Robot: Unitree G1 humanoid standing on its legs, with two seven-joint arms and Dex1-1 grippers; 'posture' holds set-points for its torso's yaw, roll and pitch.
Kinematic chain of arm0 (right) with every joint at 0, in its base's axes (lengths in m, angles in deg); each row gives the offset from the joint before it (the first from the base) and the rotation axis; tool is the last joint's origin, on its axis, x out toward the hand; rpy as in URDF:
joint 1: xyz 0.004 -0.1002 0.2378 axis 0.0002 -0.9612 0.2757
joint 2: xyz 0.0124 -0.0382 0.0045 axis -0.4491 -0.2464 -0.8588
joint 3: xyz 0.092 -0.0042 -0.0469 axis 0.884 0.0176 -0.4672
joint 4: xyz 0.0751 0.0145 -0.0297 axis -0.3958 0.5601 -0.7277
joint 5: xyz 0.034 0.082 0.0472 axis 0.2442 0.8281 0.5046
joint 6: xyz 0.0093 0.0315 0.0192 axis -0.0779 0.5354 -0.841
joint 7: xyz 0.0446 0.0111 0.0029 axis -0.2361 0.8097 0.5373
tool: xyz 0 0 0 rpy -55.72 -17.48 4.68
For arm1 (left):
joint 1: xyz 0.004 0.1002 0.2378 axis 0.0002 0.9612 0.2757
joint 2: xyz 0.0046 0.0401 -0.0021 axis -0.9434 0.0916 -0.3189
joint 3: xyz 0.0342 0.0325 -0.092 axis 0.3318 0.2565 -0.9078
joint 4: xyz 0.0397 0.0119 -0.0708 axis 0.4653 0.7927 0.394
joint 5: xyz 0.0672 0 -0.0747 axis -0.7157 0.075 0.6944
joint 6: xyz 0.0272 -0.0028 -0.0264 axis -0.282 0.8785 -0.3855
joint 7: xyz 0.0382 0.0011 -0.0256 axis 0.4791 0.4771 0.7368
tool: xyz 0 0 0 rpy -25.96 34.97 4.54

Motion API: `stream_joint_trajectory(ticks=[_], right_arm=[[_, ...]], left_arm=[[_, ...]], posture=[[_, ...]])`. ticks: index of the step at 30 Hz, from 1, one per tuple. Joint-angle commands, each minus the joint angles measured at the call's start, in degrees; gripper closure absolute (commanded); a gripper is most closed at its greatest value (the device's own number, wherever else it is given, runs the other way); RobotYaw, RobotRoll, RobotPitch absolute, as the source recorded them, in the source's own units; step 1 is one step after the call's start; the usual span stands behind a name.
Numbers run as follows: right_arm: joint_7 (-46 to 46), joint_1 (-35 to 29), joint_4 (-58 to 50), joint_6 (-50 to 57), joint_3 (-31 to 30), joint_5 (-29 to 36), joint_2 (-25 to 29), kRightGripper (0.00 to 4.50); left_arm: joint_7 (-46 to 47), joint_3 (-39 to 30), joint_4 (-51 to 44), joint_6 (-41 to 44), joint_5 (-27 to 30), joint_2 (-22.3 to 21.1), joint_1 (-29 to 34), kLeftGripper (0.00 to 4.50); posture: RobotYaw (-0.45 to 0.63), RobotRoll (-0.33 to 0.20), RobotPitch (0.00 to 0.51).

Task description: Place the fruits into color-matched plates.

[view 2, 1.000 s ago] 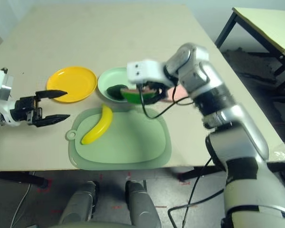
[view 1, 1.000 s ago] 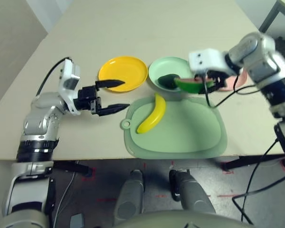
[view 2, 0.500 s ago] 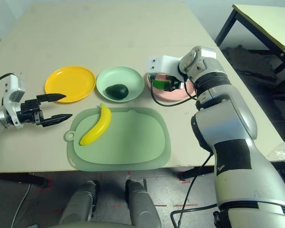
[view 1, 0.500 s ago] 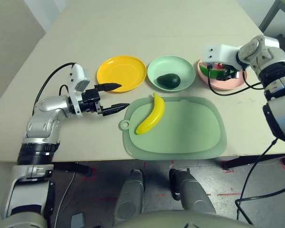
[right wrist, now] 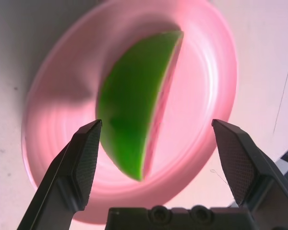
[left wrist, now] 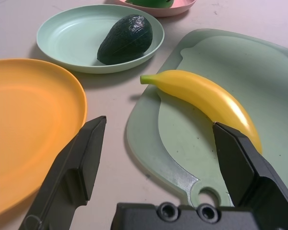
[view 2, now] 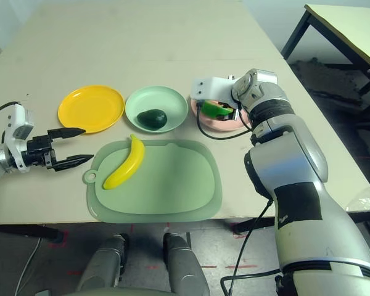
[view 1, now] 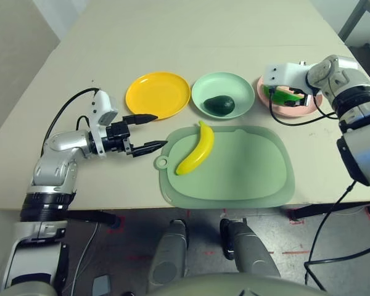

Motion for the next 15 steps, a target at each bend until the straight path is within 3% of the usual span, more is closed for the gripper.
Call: stream_joint_trajectory(ticks=[1,5,9,11,15], right_arm=[[3.63,1.5,-1.41,-2.15,2.27,1.72,1.25,0.02],[9.84,0.46,-4.69,-3.32,5.9,5.91,2.27,0.02],[19.01,-4.91,-14.61,-1.93,15.26,17.88,2.71,0.02],[22.2,-9.79,-23.35,2.87,18.94,23.03,3.54,0.02],[26.92,-25.16,-51.24,20.8,26.05,35.77,5.47,0.02]], left_arm=[[-1.23,0.72,0.4,-1.17,-1.0,-0.91,-0.4,0.0],[-1.98,0.93,1.31,-1.8,-1.36,-1.03,-1.13,0.0],[-2.97,1.09,2.32,-3.2,-2.04,-1.24,-1.82,0.0],[-3.5,0.97,2.72,-3.58,-2.1,-1.32,-2.01,0.0],[-4.16,0.92,3.25,-4.08,-2.2,-1.67,-2.24,0.0]], posture=[[0.01,0.0,0.199],[0.0,0.0,0.2],[0.0,0.0,0.201],[0.0,0.0,0.204],[0.01,0.0,0.202]])
